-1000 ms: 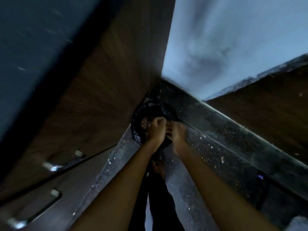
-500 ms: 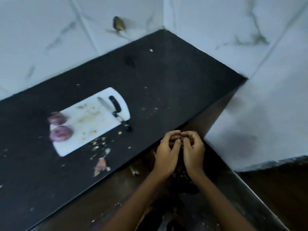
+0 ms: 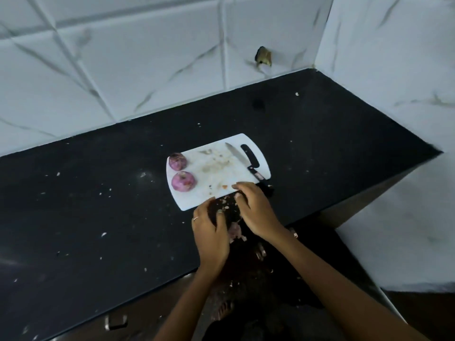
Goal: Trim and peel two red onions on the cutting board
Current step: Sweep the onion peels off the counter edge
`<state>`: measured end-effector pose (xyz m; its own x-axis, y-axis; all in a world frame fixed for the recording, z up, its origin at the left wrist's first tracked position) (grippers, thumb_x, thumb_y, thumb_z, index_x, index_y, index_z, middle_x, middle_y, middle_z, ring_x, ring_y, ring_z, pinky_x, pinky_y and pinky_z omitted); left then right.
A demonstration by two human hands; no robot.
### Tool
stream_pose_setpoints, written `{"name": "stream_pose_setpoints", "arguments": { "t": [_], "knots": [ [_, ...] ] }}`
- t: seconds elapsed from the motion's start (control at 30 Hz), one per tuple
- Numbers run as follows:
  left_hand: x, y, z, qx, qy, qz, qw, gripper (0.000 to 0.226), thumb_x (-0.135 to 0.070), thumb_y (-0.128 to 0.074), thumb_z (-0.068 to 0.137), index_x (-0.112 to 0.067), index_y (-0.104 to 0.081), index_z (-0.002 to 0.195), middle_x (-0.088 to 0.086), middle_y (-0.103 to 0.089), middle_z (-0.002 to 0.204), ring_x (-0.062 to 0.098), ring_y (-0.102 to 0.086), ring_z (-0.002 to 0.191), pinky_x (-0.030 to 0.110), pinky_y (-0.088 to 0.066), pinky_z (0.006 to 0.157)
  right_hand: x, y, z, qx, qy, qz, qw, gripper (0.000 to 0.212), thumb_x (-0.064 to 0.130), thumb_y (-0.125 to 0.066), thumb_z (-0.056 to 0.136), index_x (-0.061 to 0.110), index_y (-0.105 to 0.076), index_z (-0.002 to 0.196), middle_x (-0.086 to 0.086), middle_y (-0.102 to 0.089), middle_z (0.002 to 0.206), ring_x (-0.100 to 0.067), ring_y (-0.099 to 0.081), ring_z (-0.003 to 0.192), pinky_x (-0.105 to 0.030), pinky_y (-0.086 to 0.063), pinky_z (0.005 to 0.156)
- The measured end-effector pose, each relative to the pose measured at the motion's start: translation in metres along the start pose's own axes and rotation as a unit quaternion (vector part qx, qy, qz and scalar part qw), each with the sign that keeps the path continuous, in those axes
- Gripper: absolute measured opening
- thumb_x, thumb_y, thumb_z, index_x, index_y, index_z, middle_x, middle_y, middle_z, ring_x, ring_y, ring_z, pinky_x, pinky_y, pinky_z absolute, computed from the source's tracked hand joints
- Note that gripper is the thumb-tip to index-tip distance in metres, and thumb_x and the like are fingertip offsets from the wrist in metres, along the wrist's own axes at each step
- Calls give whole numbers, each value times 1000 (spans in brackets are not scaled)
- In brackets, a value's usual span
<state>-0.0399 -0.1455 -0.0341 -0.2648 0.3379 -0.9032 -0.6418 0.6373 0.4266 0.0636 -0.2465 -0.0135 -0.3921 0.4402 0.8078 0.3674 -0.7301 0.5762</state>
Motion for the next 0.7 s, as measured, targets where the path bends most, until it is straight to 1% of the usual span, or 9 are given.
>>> {"name": "stream_pose_setpoints", "arguments": {
  "t": [0.1, 0.2, 0.27, 0.33, 0.4, 0.47, 0.5, 0.57, 0.7],
  "knots": [
    [19, 18, 13, -10, 21, 4, 1000, 40, -11, -44, 98, -13, -47, 138, 0, -50, 132, 14, -42, 124, 18, -27, 97, -7, -35, 30, 97, -21, -161, 982, 52, 34, -32, 103, 6, -29, 146, -11, -21, 157, -23, -13, 146, -35, -12, 117],
    [36, 15, 20, 32, 27, -6, 999, 41, -14, -39, 101, -10, -43, 142, 4, -48, 140, 15, -42, 129, 24, -30, 106, -26, -68, 46, 191, -52, -285, 938, 70, 52, -18, 99, 6, -7, 151, -13, 3, 160, -22, 6, 147, -40, 2, 119],
    [41, 11, 21, 50, 19, -8, 999, 44, -21, -35, 101, -10, -42, 142, 4, -47, 143, 13, -40, 131, 25, -29, 109, -25, -82, 34, 220, -4, -328, 919, 78, 59, -8, 94, 6, -1, 151, -13, 8, 159, -21, 13, 146, -38, 7, 119],
    [41, 10, 21, 60, 5, -15, 998, 52, -28, -31, 95, -10, -43, 142, 1, -48, 142, 9, -40, 131, 22, -27, 109, -9, -93, 9, 233, 72, -298, 923, 80, 59, -3, 92, 6, -9, 151, -11, -1, 160, -19, 7, 147, -33, 5, 119],
    [43, 7, 21, 69, 4, -24, 997, 54, -31, -29, 93, -13, -44, 141, -2, -49, 141, 5, -40, 129, 17, -25, 108, -1, -87, -13, 205, 74, -164, 962, 65, 51, -20, 99, 8, -31, 147, -7, -25, 155, -13, -15, 146, -29, -11, 120],
    [42, 5, 21, 66, -5, -25, 998, 52, -33, -27, 94, -15, -46, 140, -4, -50, 140, 4, -40, 129, 10, -24, 106, -4, -58, -15, 84, 52, -84, 992, 52, 40, -33, 97, 9, -51, 135, -5, -52, 140, -13, -42, 134, -35, -37, 110],
    [40, 4, 21, 61, -11, -21, 998, 52, -35, -27, 95, -15, -46, 139, -5, -50, 139, 3, -40, 128, 5, -22, 104, -10, -43, -13, 16, 36, -87, 995, 51, 37, -33, 96, 8, -55, 131, -7, -57, 134, -16, -47, 130, -38, -41, 107],
    [38, 0, 19, 52, -21, -16, 998, 55, -41, -25, 97, -14, -46, 140, -6, -49, 138, 1, -37, 127, 0, -20, 101, -30, -25, -6, -61, -22, -151, 986, 59, 40, -25, 95, 4, -49, 135, -13, -52, 139, -22, -41, 135, -39, -32, 113],
    [34, -10, 16, 52, -29, -24, 998, 65, -48, -20, 95, -11, -44, 142, -3, -48, 142, 3, -37, 131, 11, -24, 108, -59, -41, -3, 32, -112, -273, 955, 86, 62, 1, 89, 2, -10, 150, -15, -2, 159, -24, 2, 148, -36, 2, 118]
  ]
}}
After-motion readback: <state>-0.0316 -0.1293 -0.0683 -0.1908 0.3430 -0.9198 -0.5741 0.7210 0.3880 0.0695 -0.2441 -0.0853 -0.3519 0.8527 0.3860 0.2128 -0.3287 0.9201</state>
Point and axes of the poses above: each hand's wrist, its own z-axis towards the middle knuckle, its own y-axis out of the back of the hand, x = y × z, the point moved 9 cm from there along z, towards the middle knuckle
